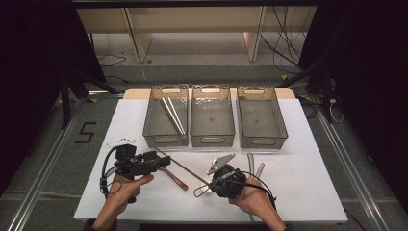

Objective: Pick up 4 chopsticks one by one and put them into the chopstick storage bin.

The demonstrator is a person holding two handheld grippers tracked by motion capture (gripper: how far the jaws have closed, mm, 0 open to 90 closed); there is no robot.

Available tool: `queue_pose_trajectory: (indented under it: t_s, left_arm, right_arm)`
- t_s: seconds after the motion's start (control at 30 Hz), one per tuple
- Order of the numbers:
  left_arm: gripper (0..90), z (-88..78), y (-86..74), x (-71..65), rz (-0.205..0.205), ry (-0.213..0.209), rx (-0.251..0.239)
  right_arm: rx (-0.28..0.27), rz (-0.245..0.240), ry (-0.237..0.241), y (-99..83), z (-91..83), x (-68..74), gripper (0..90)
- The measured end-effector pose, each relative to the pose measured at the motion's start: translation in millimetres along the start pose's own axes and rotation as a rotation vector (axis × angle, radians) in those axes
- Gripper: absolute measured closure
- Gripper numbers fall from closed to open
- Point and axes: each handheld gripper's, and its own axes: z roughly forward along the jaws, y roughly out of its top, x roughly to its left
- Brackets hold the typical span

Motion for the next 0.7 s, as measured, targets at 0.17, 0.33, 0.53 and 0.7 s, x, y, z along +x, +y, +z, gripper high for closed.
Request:
queue_pose_trajectory:
  t_s: [0.17,0.33,0.53,0.7]
  left_arm:
    - [19.0,14.3,-9.4,-4.7,-0.074,-0.028,0.024]
    - [21.3,25.9,-16.3,-6.5,-0.148,-0.082,0.021]
    - [23.9,37.6,-20.1,-12.2,-0.182,-0.119,0.025]
    - [27.6,45.7,-23.2,-15.4,-0.198,-0.129,0.024]
  right_arm:
    - [-0.039,0.008,-0.022,0.6,-7.3,-2.8,85.0]
    - [-0.075,0.019,-0.037,1.1,-12.4,-5.0,85.0]
    - [-0.102,0.017,-0.039,2.4,-13.1,-4.0,85.0]
    - [-0.124,0.017,-0.038,3.5,-13.4,-2.0,85.0]
